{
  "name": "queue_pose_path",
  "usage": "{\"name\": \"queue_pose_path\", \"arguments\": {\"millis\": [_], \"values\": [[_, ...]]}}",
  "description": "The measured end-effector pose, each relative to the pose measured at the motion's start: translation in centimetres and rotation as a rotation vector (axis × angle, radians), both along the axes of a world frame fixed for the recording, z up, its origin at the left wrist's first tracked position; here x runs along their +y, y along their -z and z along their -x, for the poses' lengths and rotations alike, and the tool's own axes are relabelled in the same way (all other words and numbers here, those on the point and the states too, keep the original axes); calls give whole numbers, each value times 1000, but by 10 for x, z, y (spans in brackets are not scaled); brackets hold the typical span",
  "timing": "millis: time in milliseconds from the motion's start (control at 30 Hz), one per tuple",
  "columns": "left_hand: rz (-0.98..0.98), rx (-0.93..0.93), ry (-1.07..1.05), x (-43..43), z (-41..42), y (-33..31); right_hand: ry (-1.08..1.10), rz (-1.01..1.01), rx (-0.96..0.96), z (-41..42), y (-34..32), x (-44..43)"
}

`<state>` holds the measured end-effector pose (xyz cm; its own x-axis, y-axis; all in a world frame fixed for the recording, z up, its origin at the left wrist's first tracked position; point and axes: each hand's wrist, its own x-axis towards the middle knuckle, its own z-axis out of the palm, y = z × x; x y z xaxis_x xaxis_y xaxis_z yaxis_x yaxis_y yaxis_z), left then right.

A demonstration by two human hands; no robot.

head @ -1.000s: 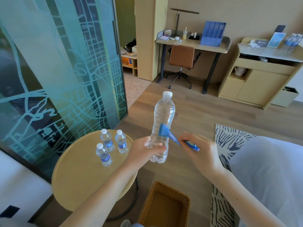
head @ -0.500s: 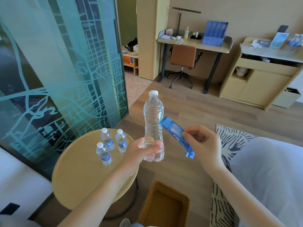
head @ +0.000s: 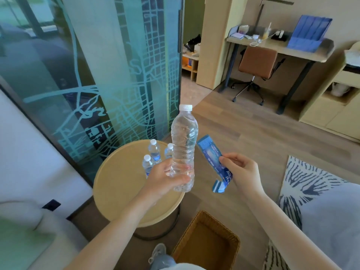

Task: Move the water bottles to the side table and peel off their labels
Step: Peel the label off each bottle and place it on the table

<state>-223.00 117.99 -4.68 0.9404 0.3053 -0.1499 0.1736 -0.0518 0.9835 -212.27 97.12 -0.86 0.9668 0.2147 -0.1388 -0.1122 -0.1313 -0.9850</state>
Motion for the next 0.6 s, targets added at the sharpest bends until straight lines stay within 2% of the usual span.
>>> {"name": "queue_pose_path", "arguments": {"millis": [400,600], "values": [[-64,32,-151,47,26,35,-166,10,182,-2,35,69],[-97,123,-297,77,40,60,-216,52,277,-7,68,105]]}}
